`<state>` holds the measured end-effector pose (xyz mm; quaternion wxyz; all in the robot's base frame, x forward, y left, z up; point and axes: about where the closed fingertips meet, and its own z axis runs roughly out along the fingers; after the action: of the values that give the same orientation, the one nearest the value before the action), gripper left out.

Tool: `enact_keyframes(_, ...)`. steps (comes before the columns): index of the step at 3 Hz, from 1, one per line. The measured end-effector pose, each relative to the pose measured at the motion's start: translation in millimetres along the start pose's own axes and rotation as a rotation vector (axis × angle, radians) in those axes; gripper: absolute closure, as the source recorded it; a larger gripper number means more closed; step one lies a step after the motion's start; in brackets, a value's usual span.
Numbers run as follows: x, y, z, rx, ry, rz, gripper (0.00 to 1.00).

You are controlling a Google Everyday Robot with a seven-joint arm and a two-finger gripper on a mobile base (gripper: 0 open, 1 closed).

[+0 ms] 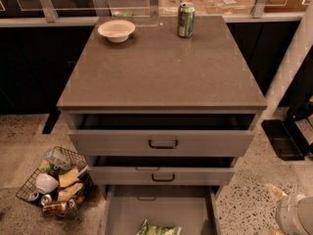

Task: Pick green jalapeno chip bag from bottom drawer and place on counter

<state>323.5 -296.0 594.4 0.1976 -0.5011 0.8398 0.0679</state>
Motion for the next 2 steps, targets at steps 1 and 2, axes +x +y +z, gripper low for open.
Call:
enact_keyframes(1,-0.5,-2.8,-4.1,0.009,-0.012,0.001,0.0)
enact_keyframes(2,-1.3,-16.5,25.8,0.016,0.046,0.013,0.0)
